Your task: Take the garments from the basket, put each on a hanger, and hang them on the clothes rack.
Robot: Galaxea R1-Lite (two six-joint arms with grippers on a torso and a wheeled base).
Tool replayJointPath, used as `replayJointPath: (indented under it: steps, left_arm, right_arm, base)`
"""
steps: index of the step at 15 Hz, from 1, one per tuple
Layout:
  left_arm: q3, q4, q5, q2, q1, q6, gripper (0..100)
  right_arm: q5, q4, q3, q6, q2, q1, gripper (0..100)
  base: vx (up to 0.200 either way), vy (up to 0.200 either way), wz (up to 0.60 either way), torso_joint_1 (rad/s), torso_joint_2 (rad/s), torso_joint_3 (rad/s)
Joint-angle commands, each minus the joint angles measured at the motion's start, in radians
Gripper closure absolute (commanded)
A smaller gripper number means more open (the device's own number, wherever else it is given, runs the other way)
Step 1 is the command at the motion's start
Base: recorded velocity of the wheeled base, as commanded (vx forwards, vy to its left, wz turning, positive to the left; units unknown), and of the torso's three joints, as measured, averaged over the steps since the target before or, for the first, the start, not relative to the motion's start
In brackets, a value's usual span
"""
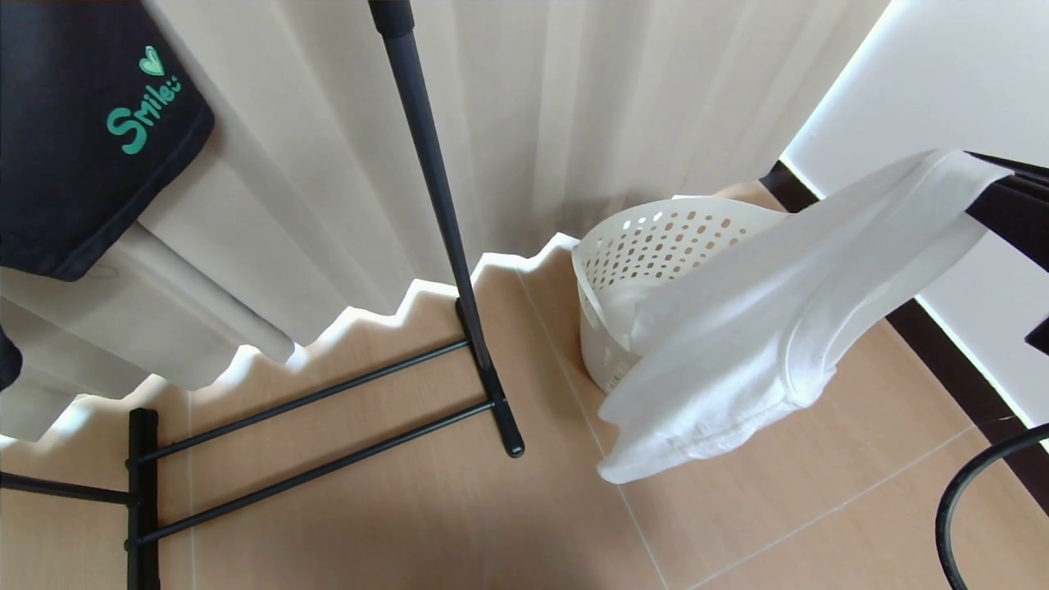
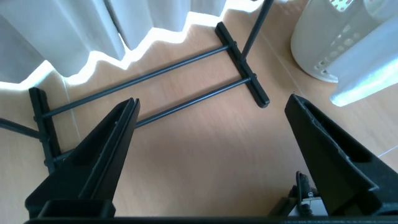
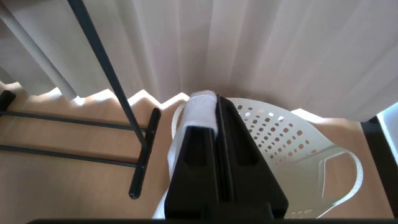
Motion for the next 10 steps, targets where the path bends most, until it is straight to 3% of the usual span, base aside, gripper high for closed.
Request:
replayJointPath:
  steps: [1, 4, 10]
  left_arm:
    - [0.0, 0.001, 0.001, 0.001, -0.002, -0.001, 0]
    - [0.0, -0.001, 0.002, 0.001, 0.0, -0.002, 0]
    - [0.0, -0.001, 0.002, 0.001, 0.0, -0.004, 0]
  right_arm:
    - [0.003, -0.001, 0.003, 0.0, 0.026, -0.013, 100]
    - [0.006, -0.004, 0.003, 0.0, 0.036, -0.037, 100]
    - [0.006, -0.004, 0.006, 0.0, 0.036, -0.039, 100]
  base:
    - [0.0, 0.0, 0.0, 0.002, 0.0, 0.207]
    - [0.0, 0.0, 0.0, 0.001, -0.22, -0.012]
    - [0.0, 0.0, 0.0, 0.062, -0.43, -0.158]
